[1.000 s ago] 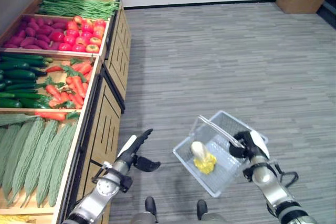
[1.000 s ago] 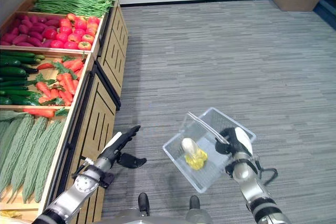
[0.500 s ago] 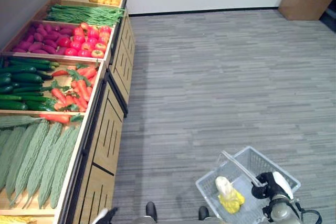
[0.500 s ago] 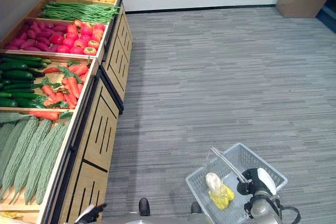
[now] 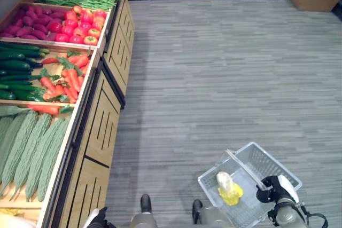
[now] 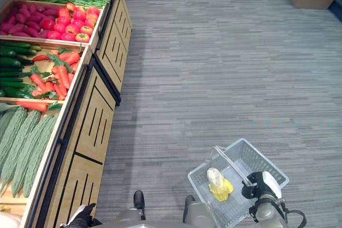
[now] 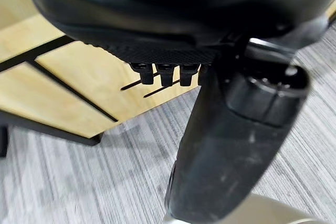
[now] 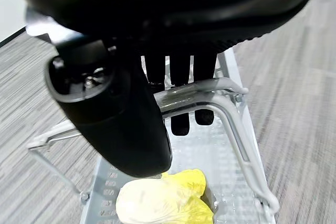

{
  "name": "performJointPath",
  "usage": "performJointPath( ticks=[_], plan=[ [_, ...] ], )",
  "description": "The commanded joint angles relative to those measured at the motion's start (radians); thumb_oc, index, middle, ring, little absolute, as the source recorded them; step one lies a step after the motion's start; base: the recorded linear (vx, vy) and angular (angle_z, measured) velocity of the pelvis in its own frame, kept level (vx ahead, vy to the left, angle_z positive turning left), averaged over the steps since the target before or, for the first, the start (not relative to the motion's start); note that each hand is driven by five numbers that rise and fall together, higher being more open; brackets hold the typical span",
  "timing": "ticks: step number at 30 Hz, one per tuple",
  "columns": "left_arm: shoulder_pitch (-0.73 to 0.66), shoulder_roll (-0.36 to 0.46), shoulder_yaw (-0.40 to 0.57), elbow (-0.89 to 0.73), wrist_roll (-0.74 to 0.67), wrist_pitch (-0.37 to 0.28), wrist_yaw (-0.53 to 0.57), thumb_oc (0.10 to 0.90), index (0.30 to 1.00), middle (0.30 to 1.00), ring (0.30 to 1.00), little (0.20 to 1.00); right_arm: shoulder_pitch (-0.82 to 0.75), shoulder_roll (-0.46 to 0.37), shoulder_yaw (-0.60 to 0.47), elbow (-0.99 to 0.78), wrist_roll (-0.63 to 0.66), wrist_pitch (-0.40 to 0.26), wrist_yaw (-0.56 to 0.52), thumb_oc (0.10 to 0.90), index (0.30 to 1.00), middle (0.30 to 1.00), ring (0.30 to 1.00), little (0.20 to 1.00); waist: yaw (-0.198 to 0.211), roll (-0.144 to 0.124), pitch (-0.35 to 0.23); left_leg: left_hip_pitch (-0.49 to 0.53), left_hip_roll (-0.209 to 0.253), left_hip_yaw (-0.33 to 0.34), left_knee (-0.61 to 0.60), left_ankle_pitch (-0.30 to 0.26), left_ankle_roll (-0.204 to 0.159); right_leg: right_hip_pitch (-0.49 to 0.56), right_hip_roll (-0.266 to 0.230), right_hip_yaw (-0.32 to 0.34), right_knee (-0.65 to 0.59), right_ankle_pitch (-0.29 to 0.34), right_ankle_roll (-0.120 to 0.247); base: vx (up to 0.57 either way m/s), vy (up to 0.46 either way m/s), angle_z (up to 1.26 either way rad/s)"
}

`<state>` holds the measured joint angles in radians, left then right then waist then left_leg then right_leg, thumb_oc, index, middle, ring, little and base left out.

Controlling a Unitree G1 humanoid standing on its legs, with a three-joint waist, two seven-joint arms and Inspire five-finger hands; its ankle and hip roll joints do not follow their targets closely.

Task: Get the vegetables into the basket

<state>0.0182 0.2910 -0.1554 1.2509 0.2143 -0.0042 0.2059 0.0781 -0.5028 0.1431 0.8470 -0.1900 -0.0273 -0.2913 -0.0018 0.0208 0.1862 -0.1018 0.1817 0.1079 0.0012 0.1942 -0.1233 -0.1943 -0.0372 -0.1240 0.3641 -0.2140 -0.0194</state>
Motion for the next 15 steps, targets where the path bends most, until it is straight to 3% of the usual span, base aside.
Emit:
performJointPath(
  ticks=[1, 4, 5, 7, 9, 11, 15],
  plan=[
    [-0.010, 0.022, 0.007, 0.001, -0.031, 0.003, 0.034, 0.900, 1.000, 1.000, 1.000, 1.000, -0.049, -0.118, -0.041, -0.096, -0.015, -0.058, -0.051, 0.400, 0.300, 0.300, 0.300, 0.300, 0.014, -0.032, 0.007, -0.001, -0.041, -0.152, 0.112, -0.103, 0.011, 0.097, -0.010, 0.032, -0.198, 0.130, 0.079, 0.08, -0.050, -0.08],
    [-0.010, 0.022, -0.006, 0.002, -0.036, -0.004, 0.033, 0.900, 1.000, 1.000, 1.000, 1.000, -0.059, -0.122, -0.044, -0.085, -0.008, -0.059, -0.055, 0.400, 0.300, 0.300, 0.300, 0.300, 0.022, -0.033, 0.001, -0.051, -0.076, -0.203, 0.063, -0.096, 0.025, 0.124, -0.010, 0.040, -0.225, 0.129, 0.084, 0.16, -0.015, -0.08],
    [-0.009, 0.023, -0.010, 0.002, -0.029, -0.004, 0.034, 0.900, 1.000, 1.000, 1.000, 1.000, -0.050, -0.123, -0.054, -0.090, -0.012, -0.056, -0.058, 0.400, 0.300, 0.300, 0.300, 0.300, 0.028, -0.026, -0.007, -0.094, -0.068, -0.188, 0.013, -0.043, 0.025, 0.160, -0.006, 0.036, -0.243, 0.115, 0.085, 0.21, 0.042, -0.03],
    [-0.009, 0.023, -0.010, 0.002, -0.029, -0.004, 0.034, 0.900, 1.000, 1.000, 1.000, 1.000, -0.050, -0.123, -0.054, -0.090, -0.012, -0.056, -0.058, 0.400, 0.300, 0.300, 0.300, 0.300, 0.029, -0.027, -0.006, -0.093, -0.069, -0.187, 0.012, -0.043, 0.025, 0.160, -0.006, 0.036, -0.243, 0.114, 0.085, 0.15, 0.046, 0.00],
    [-0.004, 0.023, -0.025, 0.003, -0.001, -0.003, 0.035, 0.900, 1.000, 1.000, 1.000, 1.000, -0.062, -0.115, -0.042, -0.090, -0.019, -0.053, -0.069, 0.400, 0.300, 0.300, 0.300, 0.300, 0.052, -0.025, -0.002, -0.124, -0.071, -0.195, -0.039, 0.007, 0.022, 0.208, 0.010, 0.079, -0.238, 0.086, 0.089, 0.30, 0.150, -0.06],
    [0.013, 0.027, -0.027, 0.006, 0.022, -0.002, 0.029, 0.900, 1.000, 1.000, 1.000, 1.000, -0.057, -0.094, -0.036, -0.090, -0.021, -0.054, -0.057, 0.400, 0.300, 0.300, 0.300, 0.300, 0.062, -0.037, -0.020, -0.109, -0.083, -0.201, -0.028, -0.011, 0.038, 0.245, 0.002, 0.118, -0.241, 0.071, 0.102, 0.28, 0.207, -0.62],
    [0.019, 0.034, -0.034, 0.014, 0.058, 0.001, 0.024, 0.900, 1.000, 1.000, 1.000, 1.000, -0.018, -0.073, -0.051, -0.127, -0.032, -0.050, -0.040, 0.400, 0.300, 0.300, 0.300, 0.300, 0.065, -0.060, -0.045, -0.100, -0.107, -0.172, -0.010, -0.039, 0.062, 0.262, -0.038, 0.136, -0.247, 0.077, 0.128, 0.19, 0.199, -0.65]
  ],
)
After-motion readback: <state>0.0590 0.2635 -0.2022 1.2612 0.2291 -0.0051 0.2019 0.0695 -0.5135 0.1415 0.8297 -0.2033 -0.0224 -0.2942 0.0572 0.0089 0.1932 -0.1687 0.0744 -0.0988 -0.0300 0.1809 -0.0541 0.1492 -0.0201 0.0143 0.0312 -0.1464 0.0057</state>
